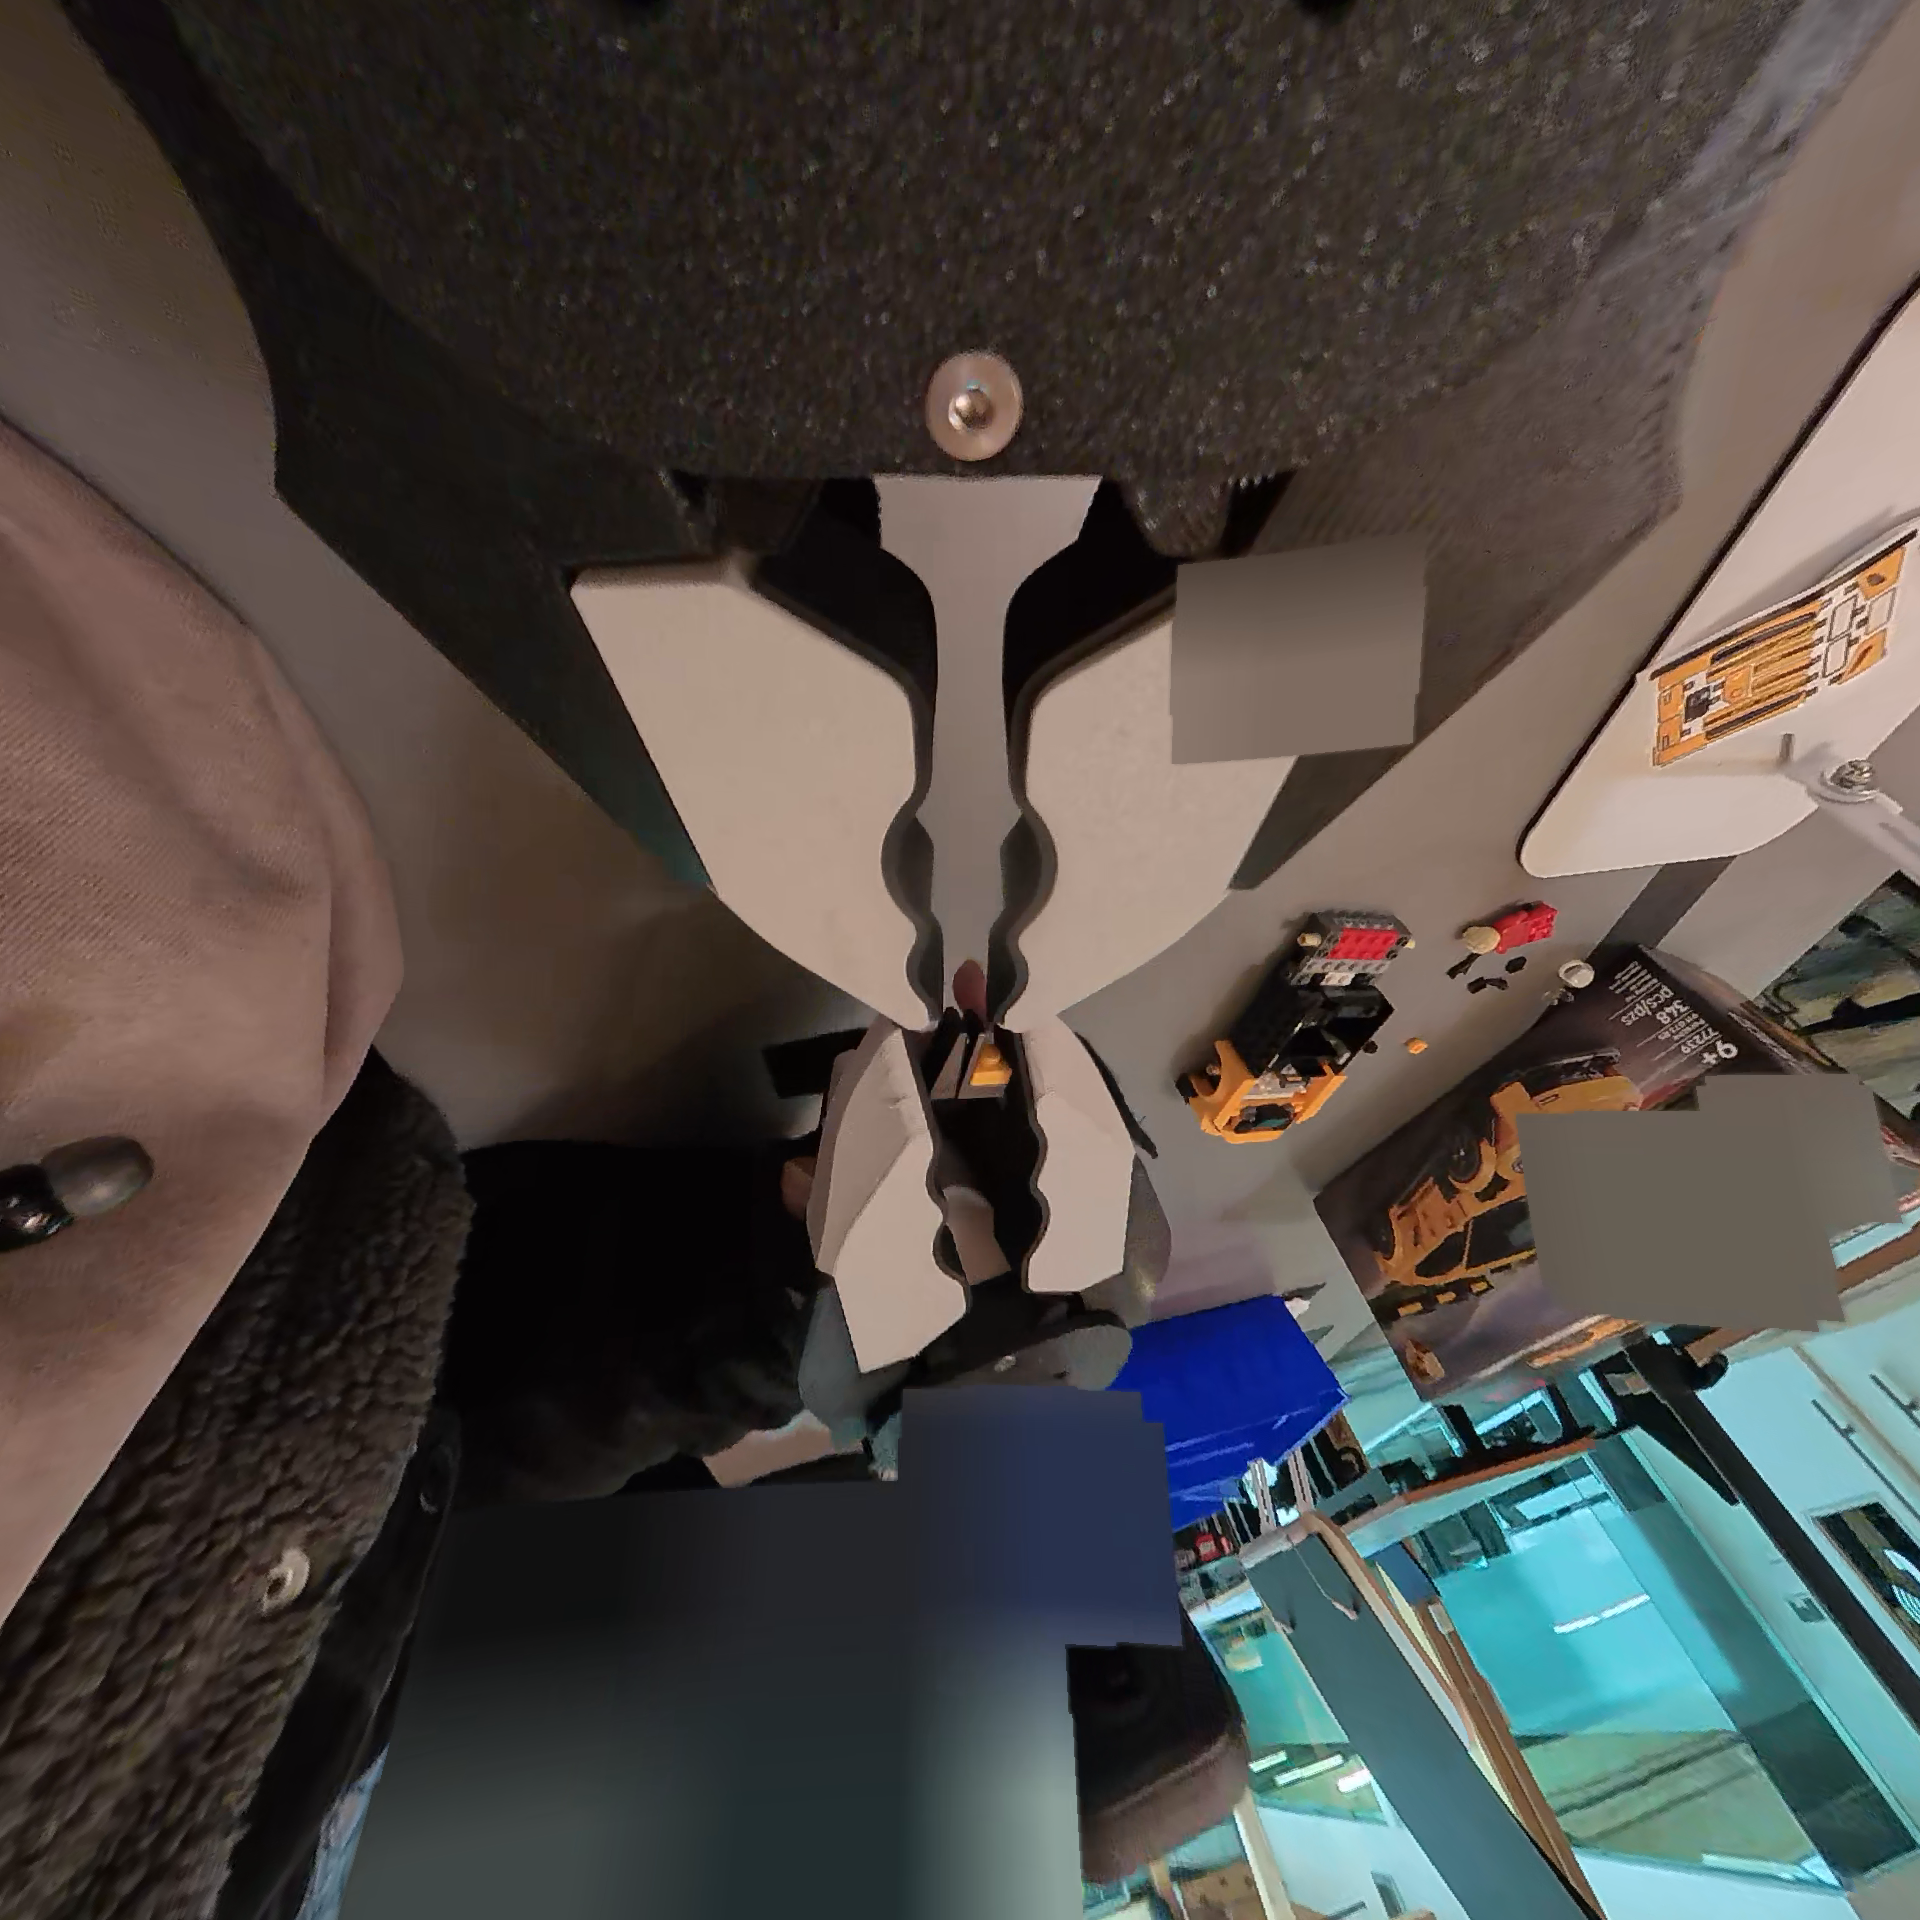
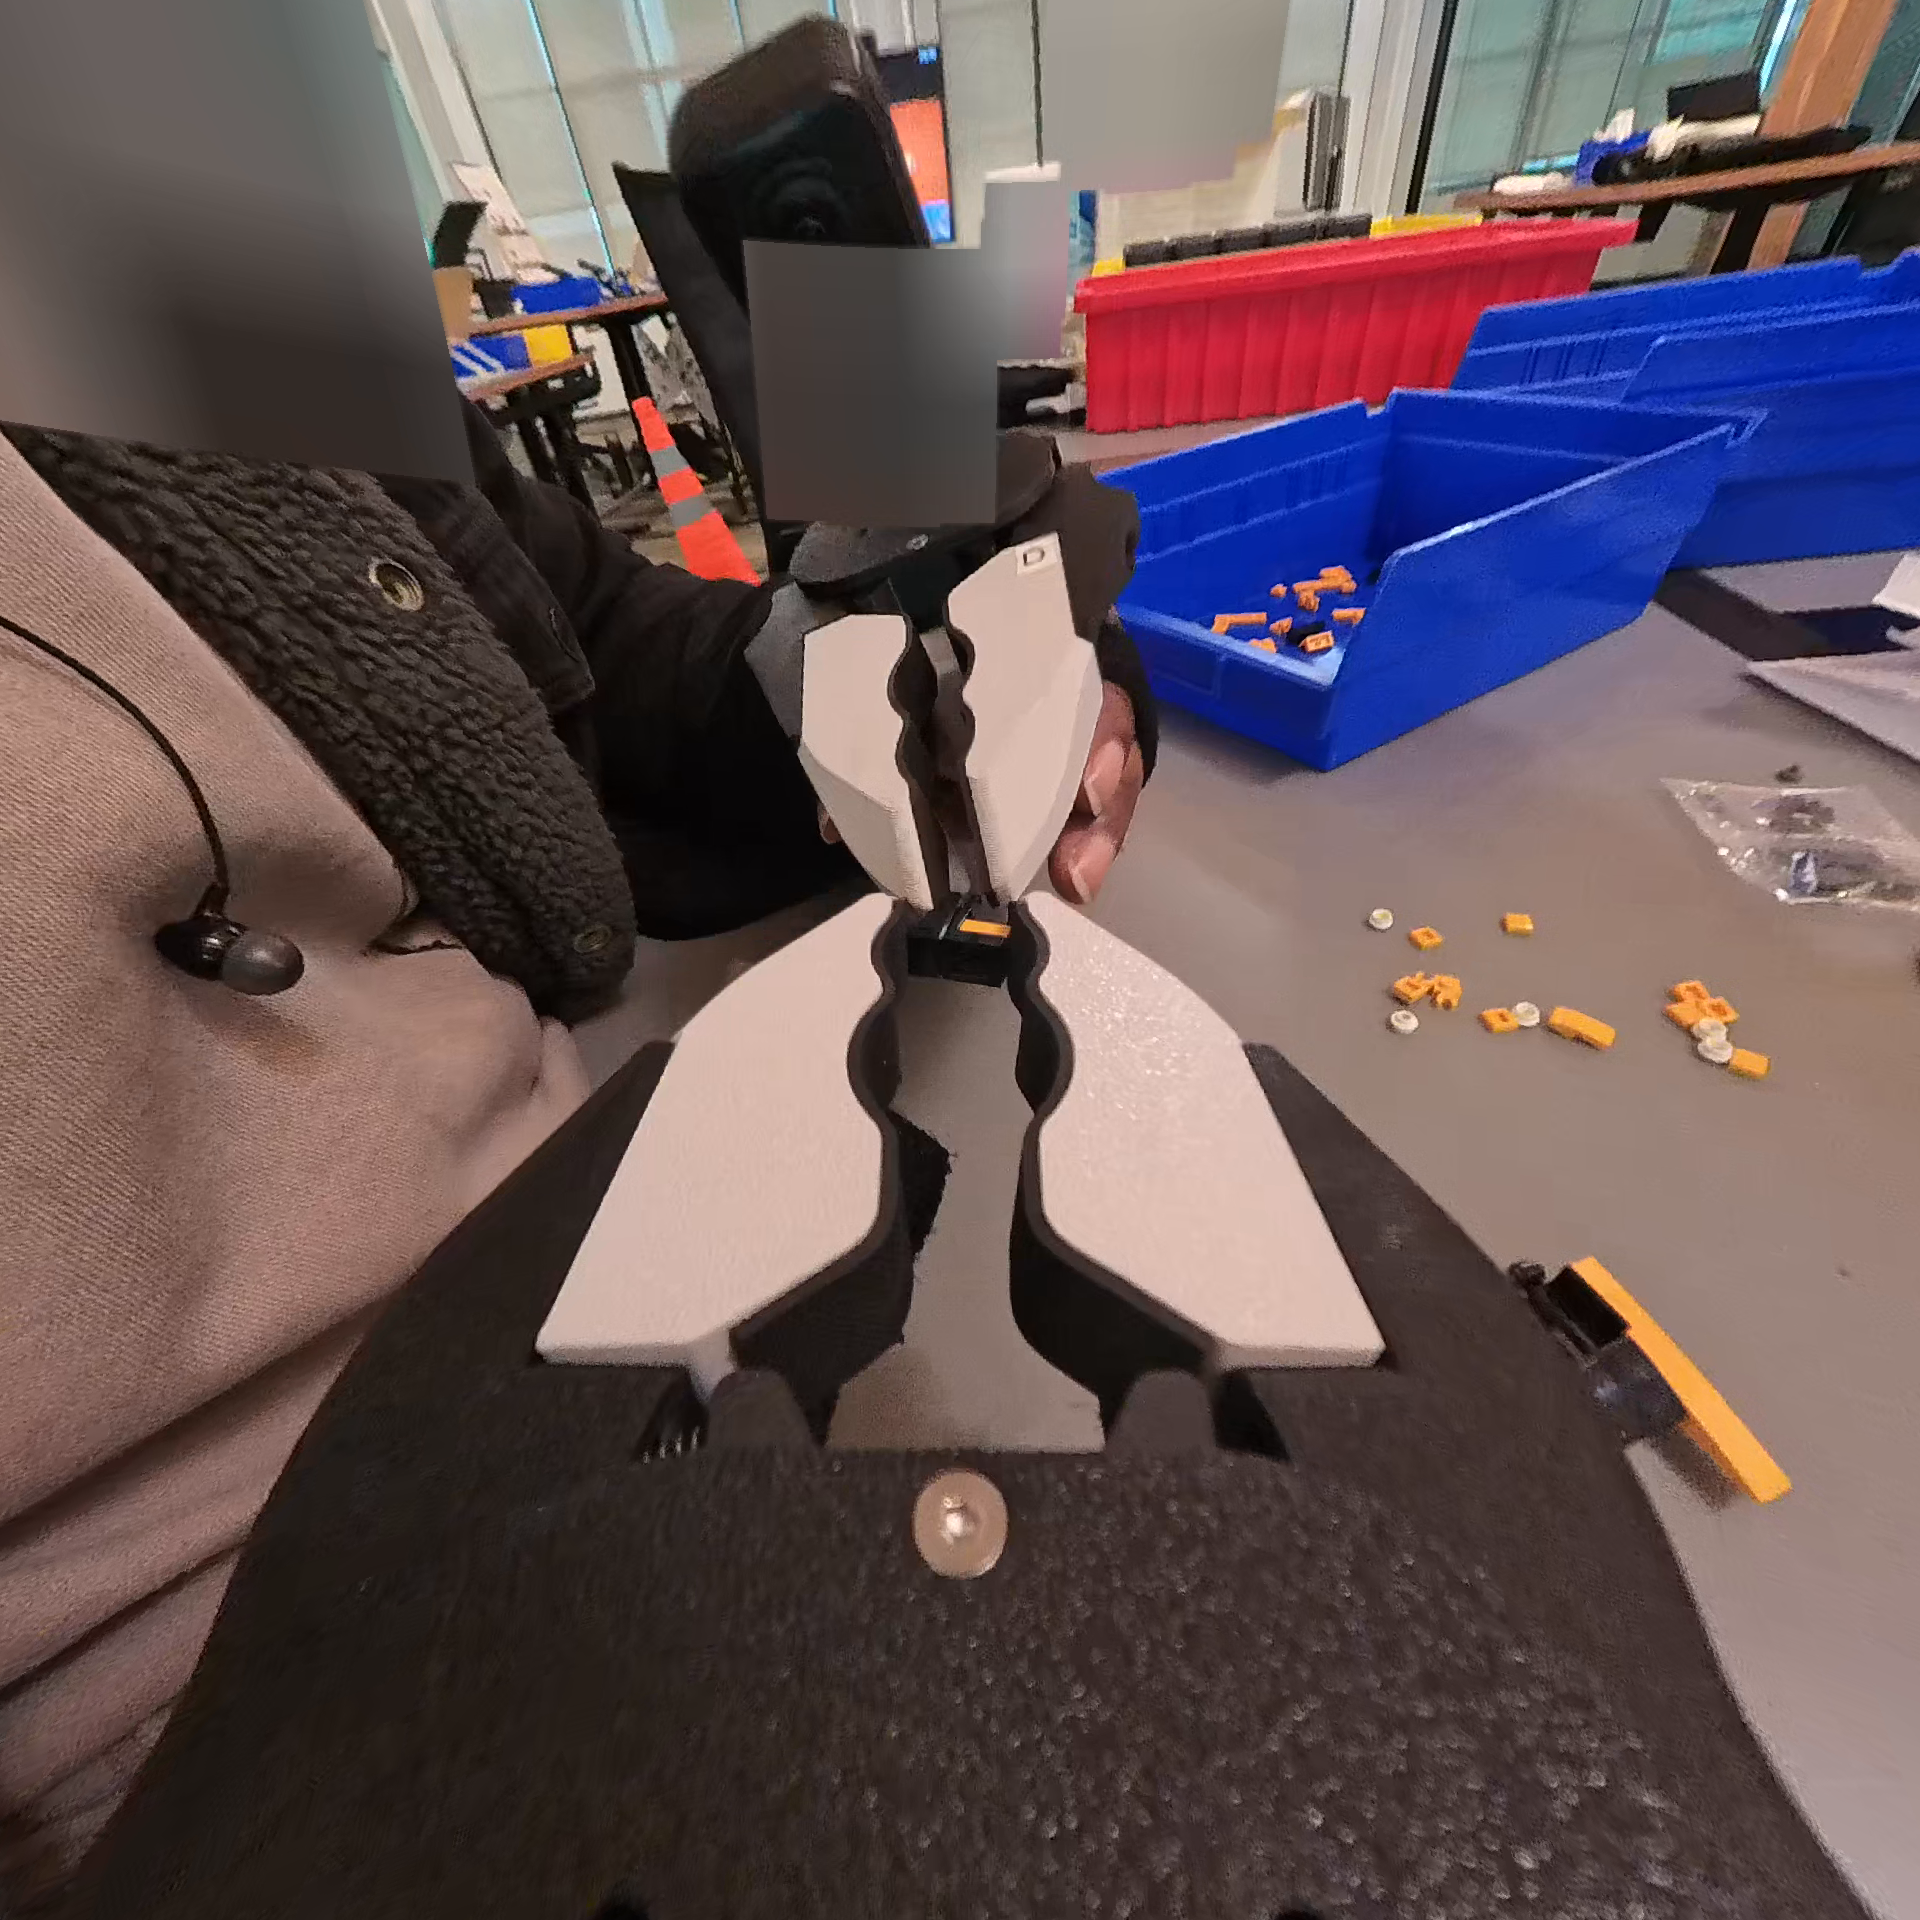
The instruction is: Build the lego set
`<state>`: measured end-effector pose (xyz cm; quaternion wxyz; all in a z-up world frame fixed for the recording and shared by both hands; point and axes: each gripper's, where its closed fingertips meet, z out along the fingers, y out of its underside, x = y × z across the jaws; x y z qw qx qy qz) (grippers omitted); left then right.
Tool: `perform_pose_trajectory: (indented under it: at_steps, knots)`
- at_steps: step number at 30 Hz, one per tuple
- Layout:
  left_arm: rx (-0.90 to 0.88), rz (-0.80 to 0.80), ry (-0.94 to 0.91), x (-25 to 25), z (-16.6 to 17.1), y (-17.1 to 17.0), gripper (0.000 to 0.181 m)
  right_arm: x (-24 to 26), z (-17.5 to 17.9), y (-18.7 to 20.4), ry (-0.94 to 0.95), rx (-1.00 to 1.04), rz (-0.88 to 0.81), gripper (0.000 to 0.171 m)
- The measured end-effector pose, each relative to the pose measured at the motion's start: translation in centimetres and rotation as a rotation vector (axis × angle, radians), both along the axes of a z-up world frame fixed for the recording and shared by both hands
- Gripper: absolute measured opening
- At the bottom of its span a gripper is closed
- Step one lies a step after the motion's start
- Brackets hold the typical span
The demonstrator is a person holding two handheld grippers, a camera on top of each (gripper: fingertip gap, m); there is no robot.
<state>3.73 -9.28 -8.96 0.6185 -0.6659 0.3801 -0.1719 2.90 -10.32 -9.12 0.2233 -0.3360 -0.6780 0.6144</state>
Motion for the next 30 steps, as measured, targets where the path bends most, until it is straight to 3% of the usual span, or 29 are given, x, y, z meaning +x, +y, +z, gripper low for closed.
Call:
perform_pose_trajectory:
  at_steps: [15, 30]
  knots:
    - [-0.094, -0.006, 0.302, 0.2, -3.8, -0.6, 0.006, -0.1, -4.3, -0.6, -0.17, 0.221, 0.01, 0.018]
    - [-0.152, 0.019, 0.302, 0.3, -4.0, -0.6, 0.0, -0.2, -4.2, -0.3, -0.152, 0.276, -0.014, 0.018]
